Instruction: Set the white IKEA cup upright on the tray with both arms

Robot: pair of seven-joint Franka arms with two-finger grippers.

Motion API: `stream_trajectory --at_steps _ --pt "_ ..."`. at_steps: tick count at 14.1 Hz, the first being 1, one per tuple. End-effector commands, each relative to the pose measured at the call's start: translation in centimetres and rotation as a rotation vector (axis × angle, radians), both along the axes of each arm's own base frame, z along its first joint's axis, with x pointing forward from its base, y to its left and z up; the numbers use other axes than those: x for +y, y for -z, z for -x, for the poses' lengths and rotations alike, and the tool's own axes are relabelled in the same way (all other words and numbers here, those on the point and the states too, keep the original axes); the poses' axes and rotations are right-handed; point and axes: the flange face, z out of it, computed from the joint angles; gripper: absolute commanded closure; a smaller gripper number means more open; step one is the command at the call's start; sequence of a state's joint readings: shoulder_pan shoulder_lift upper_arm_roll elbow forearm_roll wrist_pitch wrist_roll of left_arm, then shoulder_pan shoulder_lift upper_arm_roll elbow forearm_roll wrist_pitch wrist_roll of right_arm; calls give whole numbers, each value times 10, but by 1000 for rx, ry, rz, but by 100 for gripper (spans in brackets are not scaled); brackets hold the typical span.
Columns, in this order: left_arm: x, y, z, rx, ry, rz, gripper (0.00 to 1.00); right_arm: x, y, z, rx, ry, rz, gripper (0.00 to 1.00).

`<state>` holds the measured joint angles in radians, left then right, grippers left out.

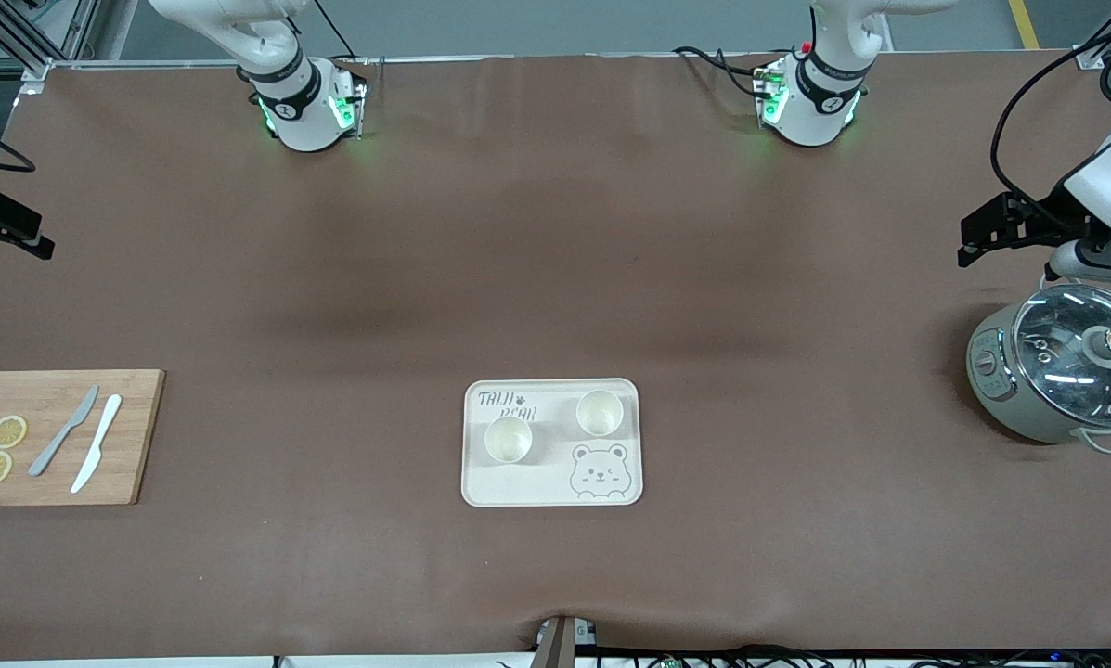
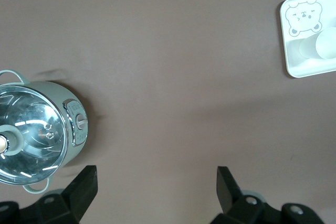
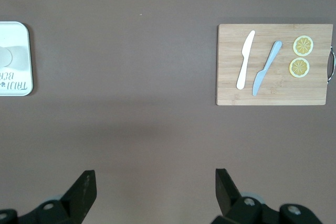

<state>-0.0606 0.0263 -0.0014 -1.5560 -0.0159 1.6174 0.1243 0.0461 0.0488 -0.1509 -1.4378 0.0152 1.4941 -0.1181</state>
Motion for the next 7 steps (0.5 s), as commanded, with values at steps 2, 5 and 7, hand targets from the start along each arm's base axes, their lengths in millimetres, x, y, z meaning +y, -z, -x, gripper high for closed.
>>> stream_trajectory --at_steps 2,5,7 --pt "0 3 -5 -2 -4 0 0 1 -4 1 -3 12 21 0" --pt "-1 3 -9 -4 -4 -8 0 0 -4 2 2 15 22 0" --pt "2 4 -10 -2 -7 -9 0 0 -4 1 0 15 21 0"
